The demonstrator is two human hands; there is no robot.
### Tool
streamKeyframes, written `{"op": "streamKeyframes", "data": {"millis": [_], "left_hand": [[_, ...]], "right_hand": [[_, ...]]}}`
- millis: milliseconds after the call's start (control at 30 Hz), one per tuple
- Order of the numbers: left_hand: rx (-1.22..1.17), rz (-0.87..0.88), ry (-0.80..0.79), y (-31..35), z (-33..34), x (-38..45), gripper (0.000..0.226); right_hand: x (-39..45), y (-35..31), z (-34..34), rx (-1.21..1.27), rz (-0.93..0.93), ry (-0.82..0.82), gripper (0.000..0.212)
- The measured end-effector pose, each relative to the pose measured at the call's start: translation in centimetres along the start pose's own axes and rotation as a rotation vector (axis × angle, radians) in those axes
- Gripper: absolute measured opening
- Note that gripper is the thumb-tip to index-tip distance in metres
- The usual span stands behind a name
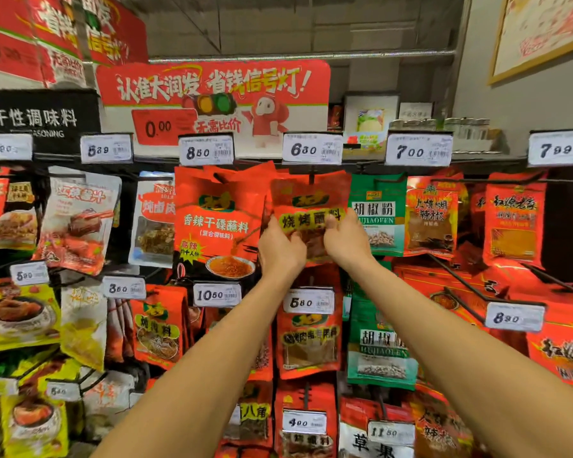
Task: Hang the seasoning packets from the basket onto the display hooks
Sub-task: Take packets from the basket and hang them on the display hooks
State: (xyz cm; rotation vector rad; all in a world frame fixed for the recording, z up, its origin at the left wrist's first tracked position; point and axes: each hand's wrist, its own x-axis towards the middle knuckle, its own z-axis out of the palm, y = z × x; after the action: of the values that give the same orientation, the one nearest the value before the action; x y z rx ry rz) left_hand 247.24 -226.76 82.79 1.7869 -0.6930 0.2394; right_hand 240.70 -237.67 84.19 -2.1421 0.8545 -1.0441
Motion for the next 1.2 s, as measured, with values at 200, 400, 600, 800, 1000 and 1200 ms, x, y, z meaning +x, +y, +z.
{"op": "streamKeyframes", "data": {"millis": [200,400,600,800,1000,1200], "left_hand": [[0.12,-0.092,-0.02,0.8,0.8,2.6,0.027],[0.064,-0.249,-0.013,2.2,1.7,5.0,0.02],[0.057,-0.293,-0.027,2.3,1.9,4.5,0.025],[-0.074,-0.274,-0.045,2.3,0.5,1.9,0.028],[-0.121,-0.083,-0.12,3.4,-3.2,-1.2,0.037],[-0.448,-0.199,-0.282,1.3,-8.0,-7.4,0.021]], "right_hand": [[2.7,0.5,0.6,-0.156,0.068,-0.001,0.048],[4.3,-0.4,0.3,-0.2,0.204,-0.064,0.047],[3.5,1.0,-0.7,0.017,0.231,-0.164,0.039],[0.6,2.3,-3.4,0.152,0.159,-0.076,0.032],[-3.7,1.4,-6.4,0.355,0.05,0.01,0.022],[-10.9,2.1,-8.5,0.687,0.157,-0.223,0.023]]}}
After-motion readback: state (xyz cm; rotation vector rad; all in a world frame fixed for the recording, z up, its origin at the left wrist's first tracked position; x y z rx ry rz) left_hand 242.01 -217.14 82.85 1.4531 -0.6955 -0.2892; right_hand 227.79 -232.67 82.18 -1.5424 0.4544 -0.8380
